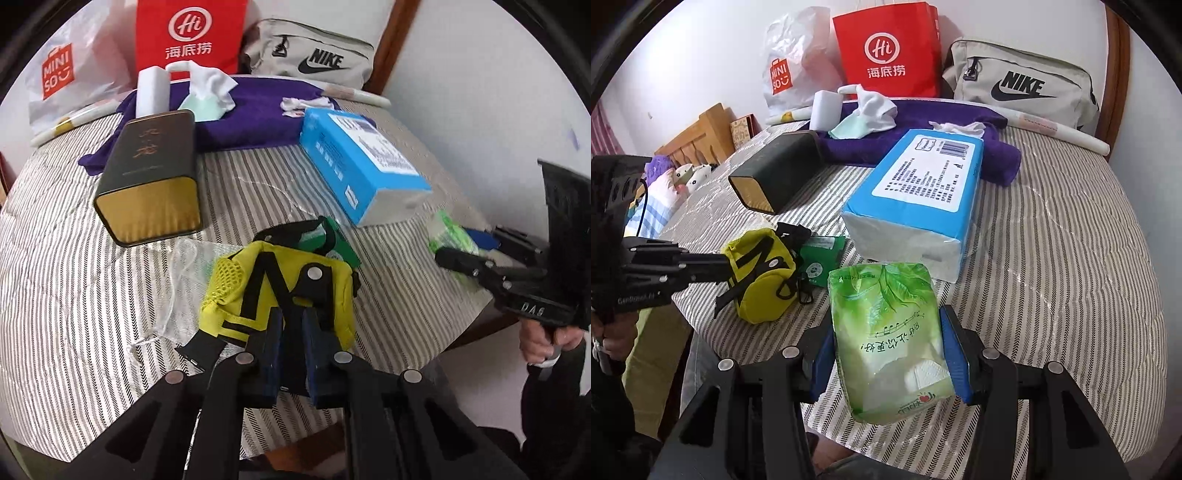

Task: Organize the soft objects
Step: 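Hold the yellow bag with the left tool while the right tool holds the green packet raised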

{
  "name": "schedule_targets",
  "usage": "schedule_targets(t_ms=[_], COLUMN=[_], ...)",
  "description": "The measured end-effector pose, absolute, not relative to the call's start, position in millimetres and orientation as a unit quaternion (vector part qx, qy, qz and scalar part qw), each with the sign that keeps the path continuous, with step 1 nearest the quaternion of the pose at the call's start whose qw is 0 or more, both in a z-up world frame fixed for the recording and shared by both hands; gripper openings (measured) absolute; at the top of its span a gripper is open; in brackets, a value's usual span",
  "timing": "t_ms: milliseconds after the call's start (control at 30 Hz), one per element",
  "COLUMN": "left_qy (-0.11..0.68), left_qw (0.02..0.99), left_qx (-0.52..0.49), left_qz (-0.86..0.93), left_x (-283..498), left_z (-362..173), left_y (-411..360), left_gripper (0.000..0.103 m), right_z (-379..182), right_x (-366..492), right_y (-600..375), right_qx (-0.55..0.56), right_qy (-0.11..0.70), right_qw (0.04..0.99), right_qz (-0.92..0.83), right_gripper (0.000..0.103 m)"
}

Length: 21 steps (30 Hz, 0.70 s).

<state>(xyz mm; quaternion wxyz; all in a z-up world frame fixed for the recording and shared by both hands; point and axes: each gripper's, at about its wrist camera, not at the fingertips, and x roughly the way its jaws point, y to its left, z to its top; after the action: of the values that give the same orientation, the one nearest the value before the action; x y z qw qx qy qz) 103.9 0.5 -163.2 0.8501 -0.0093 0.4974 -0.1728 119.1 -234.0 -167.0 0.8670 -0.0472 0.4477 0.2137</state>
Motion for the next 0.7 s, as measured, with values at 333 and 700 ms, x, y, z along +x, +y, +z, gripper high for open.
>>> schedule_targets(t_ms=[333, 700], left_qy=[0.512, 0.506], left_qw=[0.835, 0.838], left_qx=[0.067, 0.061], left_qz=[-0.189, -0.194], left_x=[106, 109], left_z=[-179, -180], left_y=[-21, -24], left_gripper=[0.036, 0.022], right_z=[-175, -183], right_x=[120, 121], right_y=[-237, -232], right_qx=[-0.044, -0.044], right_qy=[0.456, 0.463], right_qw=[0.863, 0.857], right_qz=[0.215, 0.221], right_gripper=[0.052, 0.052])
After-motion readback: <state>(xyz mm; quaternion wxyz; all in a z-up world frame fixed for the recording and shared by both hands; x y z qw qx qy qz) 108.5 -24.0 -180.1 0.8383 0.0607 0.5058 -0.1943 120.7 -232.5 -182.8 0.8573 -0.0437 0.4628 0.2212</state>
